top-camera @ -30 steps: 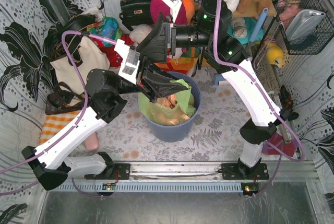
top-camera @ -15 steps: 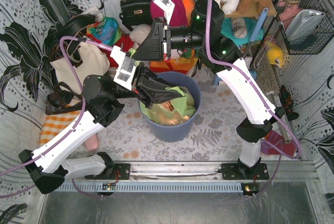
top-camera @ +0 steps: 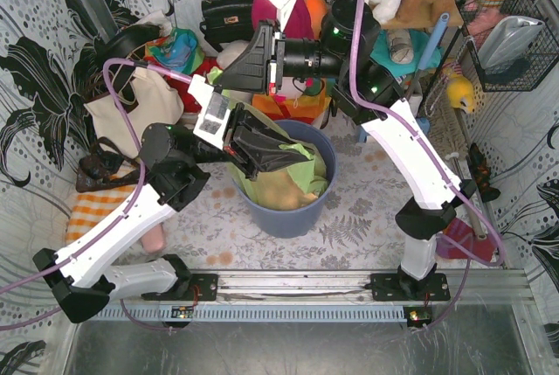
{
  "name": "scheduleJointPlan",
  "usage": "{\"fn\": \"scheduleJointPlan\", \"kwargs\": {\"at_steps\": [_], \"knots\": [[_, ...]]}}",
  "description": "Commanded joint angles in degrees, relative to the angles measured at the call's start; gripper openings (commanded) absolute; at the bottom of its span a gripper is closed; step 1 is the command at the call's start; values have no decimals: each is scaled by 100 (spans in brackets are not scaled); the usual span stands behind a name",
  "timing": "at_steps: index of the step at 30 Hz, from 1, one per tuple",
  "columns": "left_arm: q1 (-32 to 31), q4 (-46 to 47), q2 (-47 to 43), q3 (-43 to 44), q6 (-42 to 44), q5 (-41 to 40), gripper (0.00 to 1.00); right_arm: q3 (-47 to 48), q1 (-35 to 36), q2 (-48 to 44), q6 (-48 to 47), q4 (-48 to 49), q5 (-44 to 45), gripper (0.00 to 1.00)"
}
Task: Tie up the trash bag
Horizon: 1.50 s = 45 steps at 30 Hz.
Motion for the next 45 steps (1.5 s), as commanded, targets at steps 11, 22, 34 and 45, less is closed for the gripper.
{"fn": "scheduleJointPlan", "kwargs": {"at_steps": [11, 22, 34, 45], "knots": [[-25, -181, 70, 417, 511, -484, 0, -28, 122, -654, 216, -998, 2030, 0], [-25, -93, -412, -200, 941, -1655, 0, -2487, 122, -2298, 261, -546, 3482, 0], [-21, -12, -797, -567, 1007, -2308, 0, -4411, 122, -3524, 638, 489, 4393, 0], [-17, 296, -1089, -878, 1127, -3076, 0, -5251, 122, -3823, 1032, 1738, 3739, 0]]}}
